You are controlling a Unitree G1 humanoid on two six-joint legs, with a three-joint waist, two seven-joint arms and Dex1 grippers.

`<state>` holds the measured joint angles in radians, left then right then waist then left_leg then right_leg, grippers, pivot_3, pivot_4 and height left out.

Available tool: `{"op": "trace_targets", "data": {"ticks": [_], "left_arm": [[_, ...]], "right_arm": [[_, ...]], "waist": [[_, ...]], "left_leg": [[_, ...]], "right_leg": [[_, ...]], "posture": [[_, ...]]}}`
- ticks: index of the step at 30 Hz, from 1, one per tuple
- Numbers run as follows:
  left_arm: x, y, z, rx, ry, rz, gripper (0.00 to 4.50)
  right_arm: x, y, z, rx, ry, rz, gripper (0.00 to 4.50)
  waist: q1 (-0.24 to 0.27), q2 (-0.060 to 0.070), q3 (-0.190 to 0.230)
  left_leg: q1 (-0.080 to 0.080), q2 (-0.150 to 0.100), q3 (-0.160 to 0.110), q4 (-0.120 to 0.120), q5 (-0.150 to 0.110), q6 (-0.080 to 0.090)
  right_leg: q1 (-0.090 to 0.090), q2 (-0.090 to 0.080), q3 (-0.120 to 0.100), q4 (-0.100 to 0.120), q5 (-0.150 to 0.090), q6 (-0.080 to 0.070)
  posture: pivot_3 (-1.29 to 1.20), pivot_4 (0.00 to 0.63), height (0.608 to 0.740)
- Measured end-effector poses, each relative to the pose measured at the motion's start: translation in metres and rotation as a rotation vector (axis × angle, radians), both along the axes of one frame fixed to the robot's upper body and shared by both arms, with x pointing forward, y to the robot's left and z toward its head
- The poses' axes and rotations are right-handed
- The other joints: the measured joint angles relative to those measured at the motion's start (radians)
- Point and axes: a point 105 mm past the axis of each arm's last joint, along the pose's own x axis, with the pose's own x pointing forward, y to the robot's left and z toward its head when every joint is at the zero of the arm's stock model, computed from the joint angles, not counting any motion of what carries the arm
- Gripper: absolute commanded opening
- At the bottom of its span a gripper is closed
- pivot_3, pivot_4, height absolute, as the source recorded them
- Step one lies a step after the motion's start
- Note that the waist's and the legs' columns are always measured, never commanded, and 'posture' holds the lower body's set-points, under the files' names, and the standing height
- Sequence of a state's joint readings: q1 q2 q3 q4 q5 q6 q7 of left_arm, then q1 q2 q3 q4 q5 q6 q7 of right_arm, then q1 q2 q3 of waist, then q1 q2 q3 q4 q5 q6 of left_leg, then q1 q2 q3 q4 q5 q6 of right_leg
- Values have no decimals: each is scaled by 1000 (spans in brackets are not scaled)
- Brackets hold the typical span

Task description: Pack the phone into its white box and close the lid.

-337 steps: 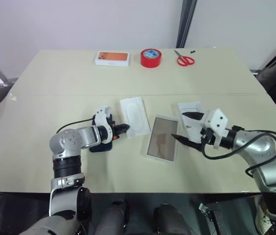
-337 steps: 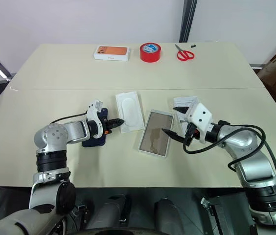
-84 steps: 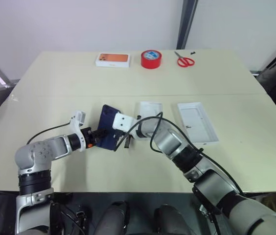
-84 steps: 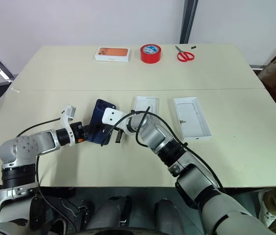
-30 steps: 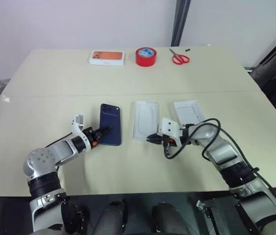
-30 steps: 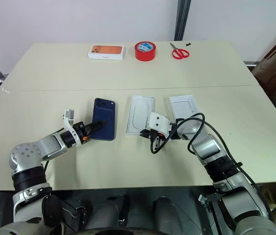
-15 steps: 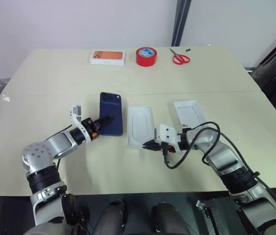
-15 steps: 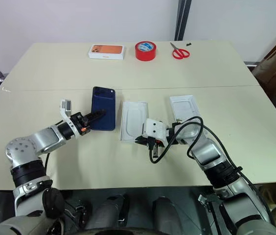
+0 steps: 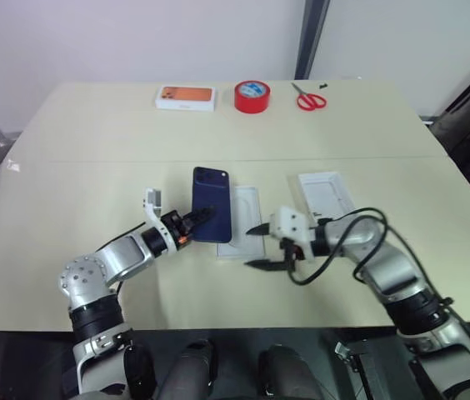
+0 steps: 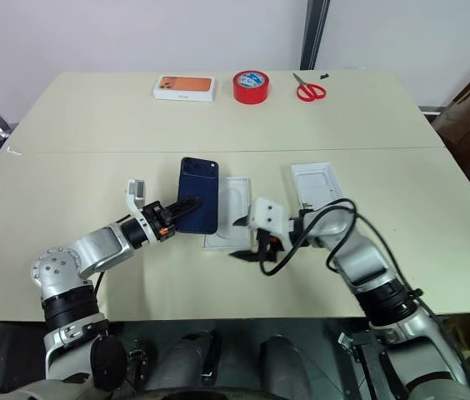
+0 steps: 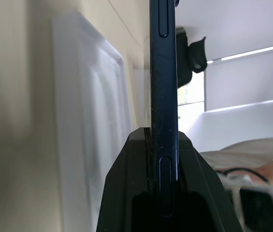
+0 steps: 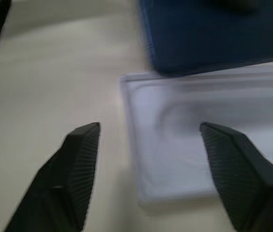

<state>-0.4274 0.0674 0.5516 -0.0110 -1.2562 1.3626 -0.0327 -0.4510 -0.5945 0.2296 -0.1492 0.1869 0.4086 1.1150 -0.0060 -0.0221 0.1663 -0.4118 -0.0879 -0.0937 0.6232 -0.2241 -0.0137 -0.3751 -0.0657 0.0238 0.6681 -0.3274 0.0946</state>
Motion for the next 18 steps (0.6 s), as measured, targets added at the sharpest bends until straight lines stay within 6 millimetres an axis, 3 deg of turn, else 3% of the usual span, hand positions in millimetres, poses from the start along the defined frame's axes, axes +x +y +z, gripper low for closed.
{"op": "trace_targets", "data": {"ticks": [5, 10, 11, 12, 16, 17, 18], "left_arm": [[-4, -15, -13, 8, 41, -15, 0], [-6, -25, -15, 23, 40, -47, 0], [-6, -26, -15, 29, 39, -50, 983], [-5, -26, -15, 33, 38, -49, 1298], [-5, -26, -12, 38, 26, -54, 3349], [-5, -27, -9, 40, 12, -60, 3754], [-5, -28, -7, 43, 1, -65, 3754]], "right_arm": [[17, -32, 0, -30, -15, -121, 3484], [21, -34, 1, -19, -32, -147, 3484], [21, -33, 0, -20, -36, -148, 3528], [21, -33, 0, -20, -38, -148, 3528], [22, -31, -1, -22, -42, -152, 3528], [22, -30, -1, -21, -45, -152, 3528], [22, -30, -1, -20, -49, -150, 3528]], "waist": [[-2, 0, 0], [-4, 0, 0], [-4, 0, 0], [-3, 0, 0], [-3, 0, 0], [-2, 0, 0], [0, 0, 0]], "left_leg": [[0, 0, 0, 0, 0, 0], [0, 0, 0, 0, 1, -1], [0, 0, 0, 0, 1, -1], [0, 0, 0, 0, 1, -1], [0, 0, 0, 0, 1, -2], [0, 0, 0, 1, 1, -1], [0, 0, 0, 1, 1, -1]], "right_leg": [[0, 0, 0, 0, 0, 0], [0, 0, 0, 0, 0, 0], [0, 0, 0, 0, 0, 0], [0, 0, 0, 0, 0, 0], [0, 0, 0, 0, 0, 0], [1, 0, 0, 0, 0, 0], [1, 0, 0, 0, 0, 0]], "posture": [[0, 150, 734], [0, 150, 734], [0, 150, 734], [0, 150, 734], [0, 150, 734], [0, 150, 734], [0, 150, 734]]}}
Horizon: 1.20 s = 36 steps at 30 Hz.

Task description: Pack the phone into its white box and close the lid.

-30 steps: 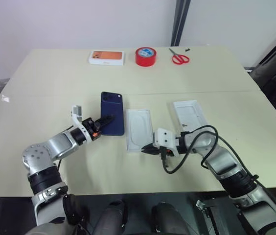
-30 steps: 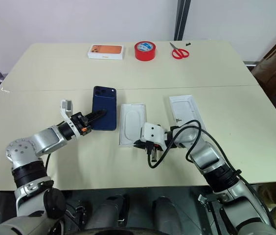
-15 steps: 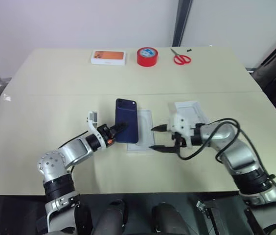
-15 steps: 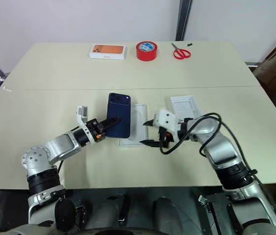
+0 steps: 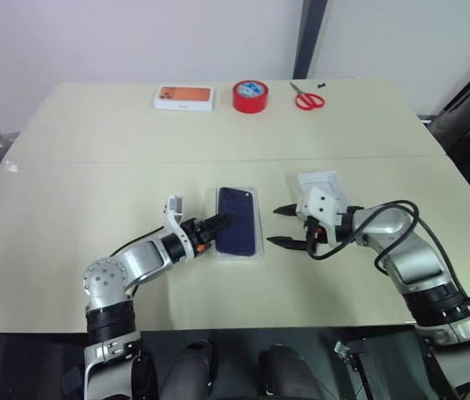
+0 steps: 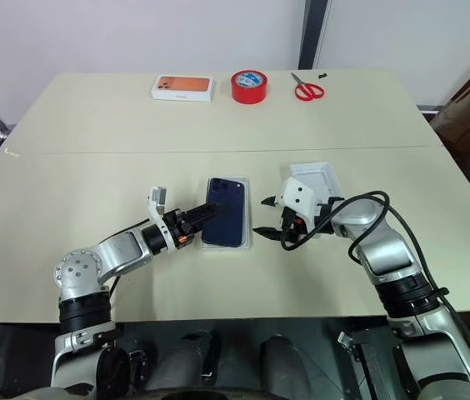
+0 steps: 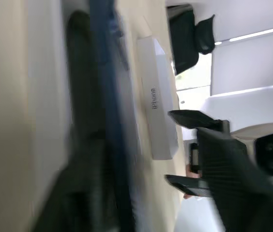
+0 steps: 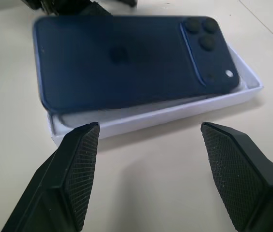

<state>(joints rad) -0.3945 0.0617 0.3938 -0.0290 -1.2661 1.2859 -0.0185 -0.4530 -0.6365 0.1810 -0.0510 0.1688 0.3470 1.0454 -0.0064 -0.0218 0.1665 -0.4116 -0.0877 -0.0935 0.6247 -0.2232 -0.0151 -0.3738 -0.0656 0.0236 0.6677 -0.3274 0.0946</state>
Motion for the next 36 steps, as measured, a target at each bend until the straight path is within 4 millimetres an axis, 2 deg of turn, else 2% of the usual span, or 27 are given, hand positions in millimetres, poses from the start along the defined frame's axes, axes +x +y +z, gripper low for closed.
{"op": "trace_targets", "data": {"ticks": [10, 19, 23, 29, 36], "left_arm": [[-6, 7, 2, 104, -34, -41, 3754], [-11, 22, 3, 188, -57, -49, 3754], [-10, 21, 3, 190, -62, -56, 3754], [-9, 1, 6, 186, -79, -118, 3754], [-9, 16, 5, 239, -82, -103, 3754]], "right_arm": [[2, 4, -3, 8, -5, 0, 3528], [6, 6, 0, 6, -23, -4, 3528], [7, 5, -2, 1, -19, -9, 3528], [9, 12, -2, 9, -20, 1, 3528], [10, 11, -2, 5, -26, -9, 3528]], "waist": [[-2, 0, 0], [-3, 0, 0], [-2, 0, 0], [-2, 0, 0], [-5, 1, 0]], "left_leg": [[0, 0, 0, 0, 0, 0], [0, 0, 0, 0, 0, 1], [0, 0, 0, 0, 0, 1], [0, 0, 0, 0, 0, 0], [0, 0, 0, 0, 0, 0]], "right_leg": [[0, 0, 0, 0, 0, 0], [0, 0, 0, 0, 0, 0], [0, 0, 0, 0, 0, 0], [0, 0, 0, 0, 0, 0], [-1, 0, 1, 0, 0, 0]], "posture": [[0, 150, 734], [0, 150, 734], [0, 150, 734], [0, 150, 734], [0, 150, 734]]}}
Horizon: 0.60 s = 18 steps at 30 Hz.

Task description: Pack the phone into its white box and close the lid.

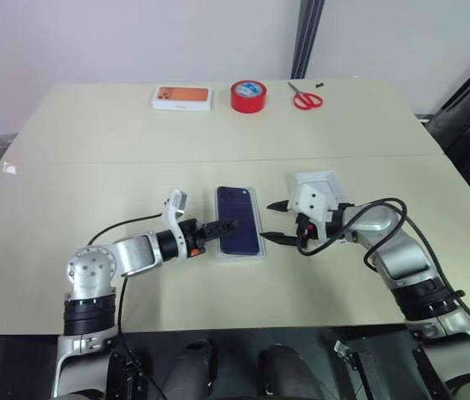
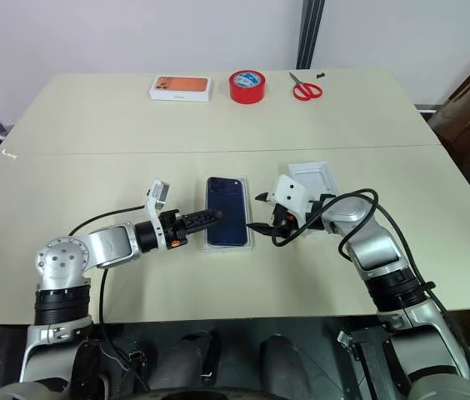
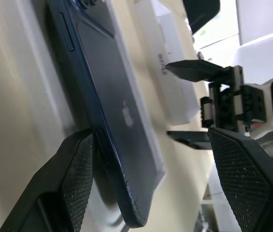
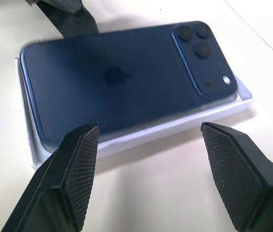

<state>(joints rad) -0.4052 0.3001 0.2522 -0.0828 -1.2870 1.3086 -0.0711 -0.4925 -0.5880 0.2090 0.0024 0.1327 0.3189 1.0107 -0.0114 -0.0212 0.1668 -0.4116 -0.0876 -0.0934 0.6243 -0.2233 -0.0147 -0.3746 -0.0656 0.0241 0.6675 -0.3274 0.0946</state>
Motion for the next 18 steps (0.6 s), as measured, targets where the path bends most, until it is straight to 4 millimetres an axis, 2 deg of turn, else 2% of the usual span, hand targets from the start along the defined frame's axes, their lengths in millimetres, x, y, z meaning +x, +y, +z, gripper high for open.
{"op": "trace_targets", "data": {"ticks": [4, 8, 13, 18], "left_arm": [[2, 5, 3, 49, -8, -7, 3754], [3, -6, 15, 83, -40, -53, 3754], [-5, -15, 5, 140, -2, -109, 3754], [-6, -5, 4, 170, 3, -93, 3754]], "right_arm": [[0, 0, 0, 0, -2, -4, 3528], [0, 4, 0, 10, -1, 3, 3528], [1, 4, 0, 11, -4, 3, 3528], [1, 4, 0, 6, -8, 0, 3528]], "waist": [[3, 0, 0], [6, 0, 0], [-2, 0, 0], [0, 0, 0]], "left_leg": [[0, 0, 0, 0, 0, 1], [0, 0, 0, 1, 0, 1], [0, 0, 0, 0, 0, 0], [0, 0, 0, 0, 0, -1]], "right_leg": [[0, 0, 0, 0, 0, 0], [1, 0, 0, 0, 0, 0], [0, 0, 0, 0, 0, 0], [0, 0, 0, 0, 0, 0]], "posture": [[0, 150, 734], [0, 150, 734], [0, 150, 734], [0, 150, 734]]}}
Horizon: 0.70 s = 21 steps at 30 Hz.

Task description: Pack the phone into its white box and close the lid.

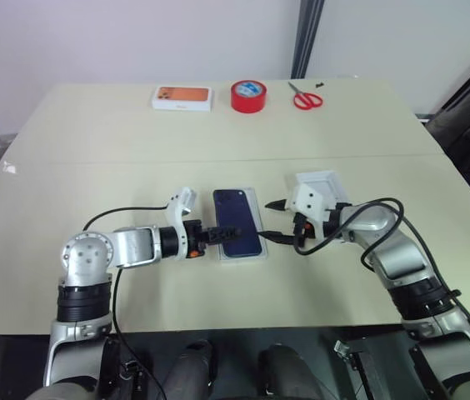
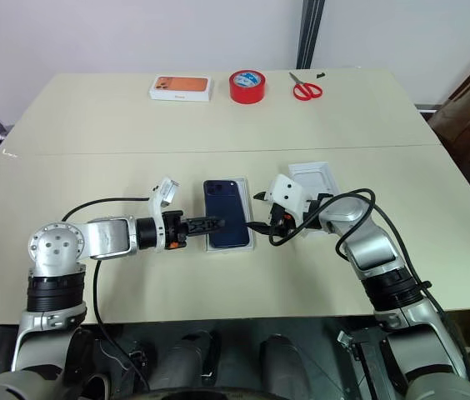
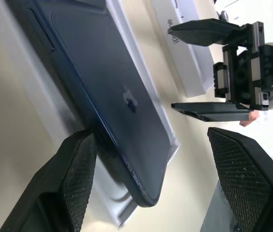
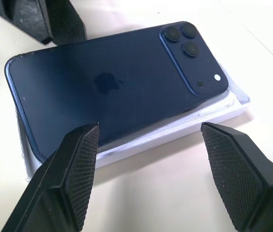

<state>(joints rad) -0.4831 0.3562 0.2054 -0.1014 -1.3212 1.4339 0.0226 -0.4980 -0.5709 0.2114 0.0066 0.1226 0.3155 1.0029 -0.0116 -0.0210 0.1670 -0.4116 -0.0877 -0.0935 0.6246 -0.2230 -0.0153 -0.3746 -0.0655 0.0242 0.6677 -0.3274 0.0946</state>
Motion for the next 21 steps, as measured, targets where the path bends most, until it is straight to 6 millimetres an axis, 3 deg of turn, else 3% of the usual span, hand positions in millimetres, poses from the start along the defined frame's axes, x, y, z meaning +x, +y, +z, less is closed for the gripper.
{"op": "trace_targets", "data": {"ticks": [12, 21], "left_arm": [[5, -5, 5, 26, 0, 6, 3754], [4, 4, 3, 62, -4, 23, 3754]], "right_arm": [[1, 1, 1, 3, -15, 1, 3528], [1, 0, 1, -2, -22, -3, 3528]], "waist": [[1, 0, 0], [1, 0, 0]], "left_leg": [[0, 0, 0, 1, 0, 0], [0, 0, 0, 1, 0, 0]], "right_leg": [[0, 0, 0, 0, 0, 0], [0, 0, 0, 0, 0, 0]], "posture": [[0, 150, 734], [0, 150, 734]]}}
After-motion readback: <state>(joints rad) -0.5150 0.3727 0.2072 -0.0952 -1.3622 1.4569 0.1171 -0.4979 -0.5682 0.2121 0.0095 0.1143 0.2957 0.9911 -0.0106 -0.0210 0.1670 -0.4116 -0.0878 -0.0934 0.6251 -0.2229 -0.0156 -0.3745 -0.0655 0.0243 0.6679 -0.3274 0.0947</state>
